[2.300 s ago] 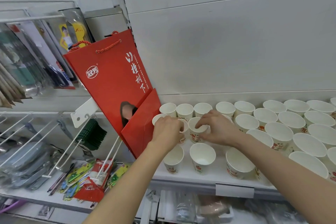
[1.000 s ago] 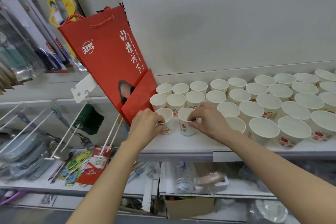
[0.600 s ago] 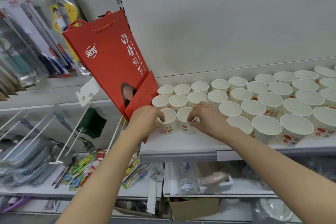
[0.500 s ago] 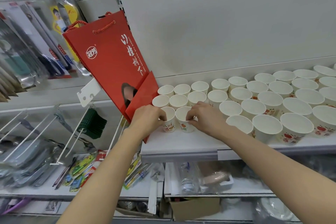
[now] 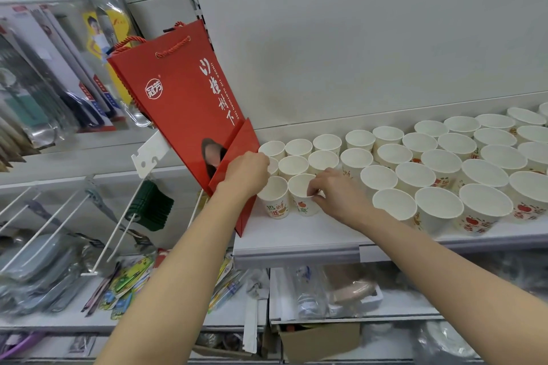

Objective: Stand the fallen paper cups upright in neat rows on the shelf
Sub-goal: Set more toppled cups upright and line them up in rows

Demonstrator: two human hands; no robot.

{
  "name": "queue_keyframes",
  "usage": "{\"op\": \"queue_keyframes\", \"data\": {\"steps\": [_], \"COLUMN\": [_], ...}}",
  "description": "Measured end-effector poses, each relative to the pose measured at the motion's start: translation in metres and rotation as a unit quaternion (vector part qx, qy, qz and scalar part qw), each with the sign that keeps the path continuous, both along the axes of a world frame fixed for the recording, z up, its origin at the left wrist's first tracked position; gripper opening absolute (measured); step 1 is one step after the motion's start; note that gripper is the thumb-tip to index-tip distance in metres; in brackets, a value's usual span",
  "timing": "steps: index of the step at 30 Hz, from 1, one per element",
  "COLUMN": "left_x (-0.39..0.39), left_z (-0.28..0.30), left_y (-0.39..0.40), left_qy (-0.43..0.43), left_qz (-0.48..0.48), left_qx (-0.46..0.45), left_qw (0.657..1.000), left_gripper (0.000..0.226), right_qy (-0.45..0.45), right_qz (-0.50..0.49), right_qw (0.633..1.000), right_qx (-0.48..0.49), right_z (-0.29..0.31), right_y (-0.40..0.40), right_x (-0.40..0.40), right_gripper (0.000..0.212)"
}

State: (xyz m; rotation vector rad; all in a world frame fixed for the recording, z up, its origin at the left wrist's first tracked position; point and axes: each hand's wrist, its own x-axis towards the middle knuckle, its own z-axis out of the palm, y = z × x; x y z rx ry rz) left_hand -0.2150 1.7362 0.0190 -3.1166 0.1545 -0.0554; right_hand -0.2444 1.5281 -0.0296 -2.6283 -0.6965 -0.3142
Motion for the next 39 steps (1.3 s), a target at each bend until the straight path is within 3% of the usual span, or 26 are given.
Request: {"op": "queue_keyframes", "data": {"steps": [5,10,12,16,19,22,27,29,34,39], "left_x": [0.009,0.004,-0.004,-0.028,-0.037,-0.037,-0.035,-0.040,-0.058,-0.053], "left_z": [-0.008,-0.012,-0.014,-0.017,-0.024,-0.031,-0.035,-0.034,-0.023,-0.015], "left_y": [-0.008,-0.009,-0.014,-0.028,-0.041,-0.053,-0.057,-0.055,-0.030,-0.017], "left_qy": [0.043,0.017,-0.021,-0.073,-0.053,-0.055,-0.069,-0.073,-0.137,-0.042], "left_qz": [-0.006,-0.016,-0.021,-0.083,-0.139,-0.133,-0.136,-0.134,-0.048,0.003], "left_qx": [0.010,-0.051,-0.099,-0.182,-0.141,-0.098,0.016,0.001,-0.118,-0.017], "left_qw": [0.999,0.998,0.995,0.977,0.979,0.985,0.988,0.988,0.982,0.999], "left_gripper": [0.006,0.013,0.027,0.026,0.031,0.024,0.014,0.013,0.037,0.030], "right_qy": [0.023,0.023,-0.002,-0.076,-0.095,-0.109,-0.140,-0.131,-0.099,-0.096], "right_qz": [0.010,0.029,0.024,-0.009,-0.007,0.008,0.044,0.055,0.067,0.028], "right_qw": [1.000,0.999,1.000,0.996,0.995,0.994,0.989,0.990,0.993,0.995], "right_qx": [0.005,0.000,0.012,0.034,0.039,0.012,-0.022,-0.021,0.003,0.006], "right_z": [0.000,0.004,0.011,0.019,0.013,0.004,-0.006,-0.007,-0.005,-0.001], "right_y": [-0.005,-0.009,-0.021,-0.075,-0.118,-0.135,-0.137,-0.134,-0.101,-0.076], "right_x": [0.003,0.005,0.002,-0.017,-0.040,-0.053,-0.056,-0.056,-0.039,-0.013], "right_gripper": [0.009,0.022,0.028,0.018,0.022,0.028,0.018,0.014,0.014,0.005]}}
